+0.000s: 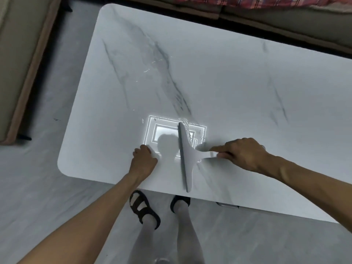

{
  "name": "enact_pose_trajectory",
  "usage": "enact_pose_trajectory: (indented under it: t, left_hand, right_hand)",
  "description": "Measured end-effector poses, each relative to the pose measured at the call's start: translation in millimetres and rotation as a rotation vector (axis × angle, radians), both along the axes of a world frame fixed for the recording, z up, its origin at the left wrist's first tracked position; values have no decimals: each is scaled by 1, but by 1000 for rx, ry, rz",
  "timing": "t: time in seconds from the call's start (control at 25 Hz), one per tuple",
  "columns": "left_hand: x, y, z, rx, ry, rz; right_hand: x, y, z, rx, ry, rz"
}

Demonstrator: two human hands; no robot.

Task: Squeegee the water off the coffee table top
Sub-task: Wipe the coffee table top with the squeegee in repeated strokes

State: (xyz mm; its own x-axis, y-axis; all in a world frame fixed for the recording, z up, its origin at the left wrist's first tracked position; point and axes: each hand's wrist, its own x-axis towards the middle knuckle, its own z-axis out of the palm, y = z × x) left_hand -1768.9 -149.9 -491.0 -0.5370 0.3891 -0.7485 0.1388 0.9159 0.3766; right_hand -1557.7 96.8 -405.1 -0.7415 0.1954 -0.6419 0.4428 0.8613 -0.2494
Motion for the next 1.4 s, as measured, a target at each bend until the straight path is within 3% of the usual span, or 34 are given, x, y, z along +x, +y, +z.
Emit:
enact_pose_trajectory:
  t: [0.24,0.64,0.88,1.12,1.4]
  left_hand:
    - [-2,6,0,-61,-3,9]
    - [-14,0,14,-53,44,44]
    - [-62,-48,36,-9,231,290]
    - [-149,-111,34,-88,441,494]
    - [-224,-140,17,-7,303,456]
  right_hand:
    - [-12,-67,-31,-127,15,291]
    - [-6,41,17,112,50,152]
    - [-106,-38,-1,-20,140,311]
    - [-235,-145,-52,-162,156,459]
    - [-321,-186,-66,-157,180,341]
